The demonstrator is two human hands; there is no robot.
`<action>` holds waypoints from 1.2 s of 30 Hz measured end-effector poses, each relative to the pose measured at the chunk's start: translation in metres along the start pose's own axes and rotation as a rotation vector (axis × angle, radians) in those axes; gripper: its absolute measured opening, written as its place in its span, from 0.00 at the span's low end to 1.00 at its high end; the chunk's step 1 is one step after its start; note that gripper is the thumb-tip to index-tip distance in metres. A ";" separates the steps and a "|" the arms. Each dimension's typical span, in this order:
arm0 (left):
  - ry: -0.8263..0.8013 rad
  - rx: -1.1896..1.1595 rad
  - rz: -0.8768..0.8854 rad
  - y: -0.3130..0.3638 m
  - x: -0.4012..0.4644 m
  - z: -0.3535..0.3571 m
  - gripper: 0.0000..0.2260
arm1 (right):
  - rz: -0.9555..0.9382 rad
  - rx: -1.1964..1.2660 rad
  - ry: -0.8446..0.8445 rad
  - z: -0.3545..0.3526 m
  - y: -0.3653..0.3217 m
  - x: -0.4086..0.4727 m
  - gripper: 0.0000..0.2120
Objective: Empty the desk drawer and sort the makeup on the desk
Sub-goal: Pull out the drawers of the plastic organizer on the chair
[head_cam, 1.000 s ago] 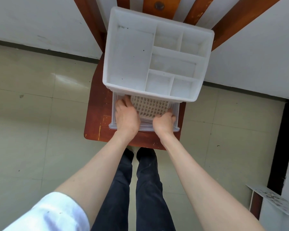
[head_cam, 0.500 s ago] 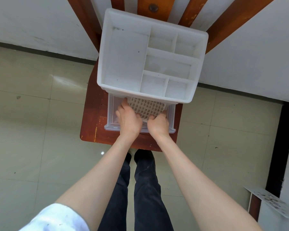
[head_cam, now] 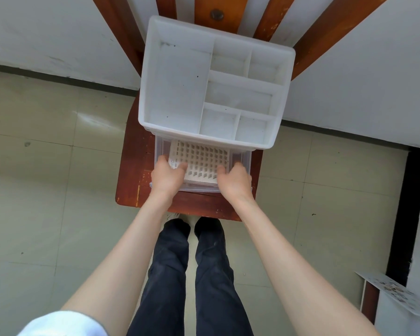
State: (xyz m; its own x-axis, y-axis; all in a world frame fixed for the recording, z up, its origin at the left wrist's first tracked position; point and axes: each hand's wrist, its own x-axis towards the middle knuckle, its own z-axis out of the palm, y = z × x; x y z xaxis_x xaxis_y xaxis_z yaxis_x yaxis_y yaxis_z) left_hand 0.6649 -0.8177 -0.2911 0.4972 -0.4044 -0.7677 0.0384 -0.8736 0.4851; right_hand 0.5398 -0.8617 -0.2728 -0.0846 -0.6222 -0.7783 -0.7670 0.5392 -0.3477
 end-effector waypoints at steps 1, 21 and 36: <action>-0.015 -0.047 -0.023 -0.002 -0.002 -0.005 0.16 | -0.009 0.015 0.007 -0.002 0.001 -0.001 0.20; 0.018 0.472 0.256 0.008 0.003 0.044 0.33 | 0.302 1.455 -0.067 -0.082 0.129 -0.035 0.10; 0.115 0.220 -0.033 0.020 0.010 0.073 0.16 | 0.523 1.847 -0.105 -0.051 0.104 -0.007 0.08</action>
State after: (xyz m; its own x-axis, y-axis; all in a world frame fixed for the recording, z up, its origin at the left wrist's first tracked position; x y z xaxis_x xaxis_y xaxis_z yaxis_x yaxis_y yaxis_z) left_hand 0.6069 -0.8586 -0.3195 0.5944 -0.3519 -0.7231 -0.1267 -0.9289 0.3479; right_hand 0.4284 -0.8300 -0.2766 0.0382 -0.2294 -0.9726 0.8496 0.5198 -0.0892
